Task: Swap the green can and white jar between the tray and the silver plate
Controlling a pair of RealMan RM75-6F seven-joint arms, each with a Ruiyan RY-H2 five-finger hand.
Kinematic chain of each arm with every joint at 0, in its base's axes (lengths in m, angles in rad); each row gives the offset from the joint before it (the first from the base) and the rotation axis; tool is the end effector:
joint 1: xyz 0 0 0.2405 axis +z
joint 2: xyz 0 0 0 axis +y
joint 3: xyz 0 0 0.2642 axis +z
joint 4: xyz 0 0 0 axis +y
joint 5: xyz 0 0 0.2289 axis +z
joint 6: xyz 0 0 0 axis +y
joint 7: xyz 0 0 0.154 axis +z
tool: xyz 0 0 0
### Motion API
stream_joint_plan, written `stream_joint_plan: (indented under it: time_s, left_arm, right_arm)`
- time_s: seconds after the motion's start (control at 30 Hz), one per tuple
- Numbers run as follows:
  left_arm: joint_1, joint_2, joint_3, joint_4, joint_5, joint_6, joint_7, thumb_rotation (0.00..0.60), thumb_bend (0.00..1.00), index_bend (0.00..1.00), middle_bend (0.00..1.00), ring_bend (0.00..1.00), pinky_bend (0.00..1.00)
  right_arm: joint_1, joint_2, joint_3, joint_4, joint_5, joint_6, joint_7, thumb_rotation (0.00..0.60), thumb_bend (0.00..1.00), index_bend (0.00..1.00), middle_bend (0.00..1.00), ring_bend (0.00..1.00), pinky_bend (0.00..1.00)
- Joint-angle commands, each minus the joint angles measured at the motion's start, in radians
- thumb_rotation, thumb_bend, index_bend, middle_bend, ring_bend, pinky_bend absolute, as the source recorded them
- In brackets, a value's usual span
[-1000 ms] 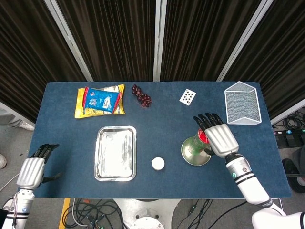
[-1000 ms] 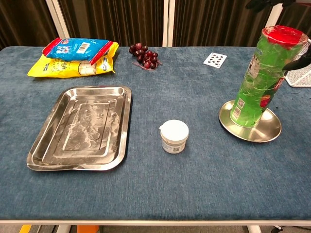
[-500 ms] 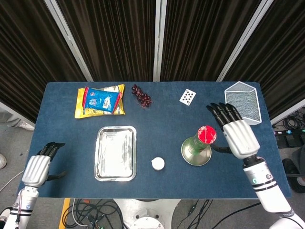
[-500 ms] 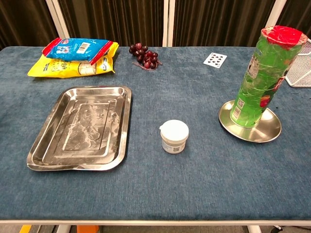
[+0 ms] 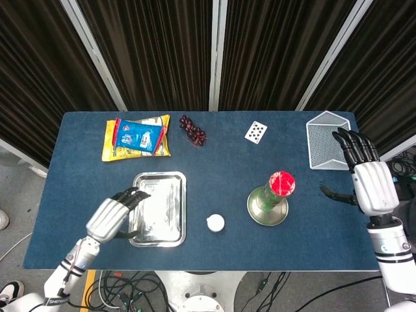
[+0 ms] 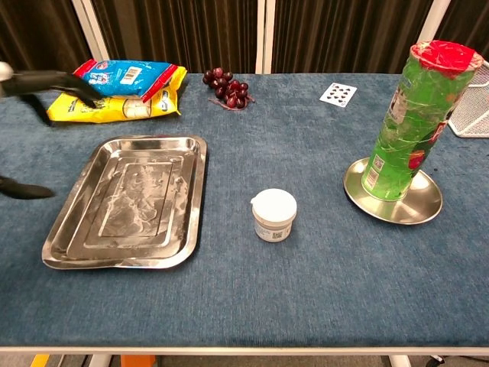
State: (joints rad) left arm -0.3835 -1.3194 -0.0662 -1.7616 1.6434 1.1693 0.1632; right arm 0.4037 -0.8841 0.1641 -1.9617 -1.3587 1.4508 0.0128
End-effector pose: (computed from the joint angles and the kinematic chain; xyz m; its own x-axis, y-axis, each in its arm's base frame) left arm -0.1820 0.2456 0.0267 0.3483 0.1944 0.9170 0.8449 -0.4888 -0.2173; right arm -0.1930 -0.2856 0.2022 0.2231 0.1331 0.9657 -0.9377 -0.2414 0.2499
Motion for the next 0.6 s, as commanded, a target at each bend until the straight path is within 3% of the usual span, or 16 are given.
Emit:
stream_joint_plan:
  time_s: [0.03, 0.2, 0.37, 0.6]
  left_arm:
    - [-0.121, -0.051, -0.048, -0.022, 0.029, -0.124, 0.077, 0.6, 0.03, 0.18, 0.18, 0.12, 0.34]
    - [-0.242, -0.137, -0.076, 0.017, 0.033, -0.242, 0.141, 0.6, 0.03, 0.19, 0.18, 0.12, 0.34]
    - [-0.315, -0.22, -0.095, 0.088, 0.023, -0.285, 0.163, 0.6, 0.06, 0.19, 0.19, 0.12, 0.35]
    - [-0.39, -0.3, -0.08, 0.203, 0.002, -0.338, 0.159, 0.6, 0.1, 0.2, 0.2, 0.12, 0.35]
  right_arm:
    - [-0.021, -0.004, 0.019, 0.046, 0.041, -0.009, 0.062, 0.6, 0.0, 0.0, 0.03, 0.0, 0.05]
    - [-0.058, 0.001, 0.03, 0.104, 0.058, -0.005, 0.156, 0.6, 0.0, 0.0, 0.03, 0.0, 0.05]
    - [-0.078, 0.002, 0.031, 0.14, 0.055, -0.017, 0.205, 0.6, 0.0, 0.0, 0.03, 0.0, 0.05]
    - [-0.088, -0.023, 0.026, 0.167, 0.014, -0.028, 0.22, 0.6, 0.0, 0.0, 0.04, 0.0, 0.05]
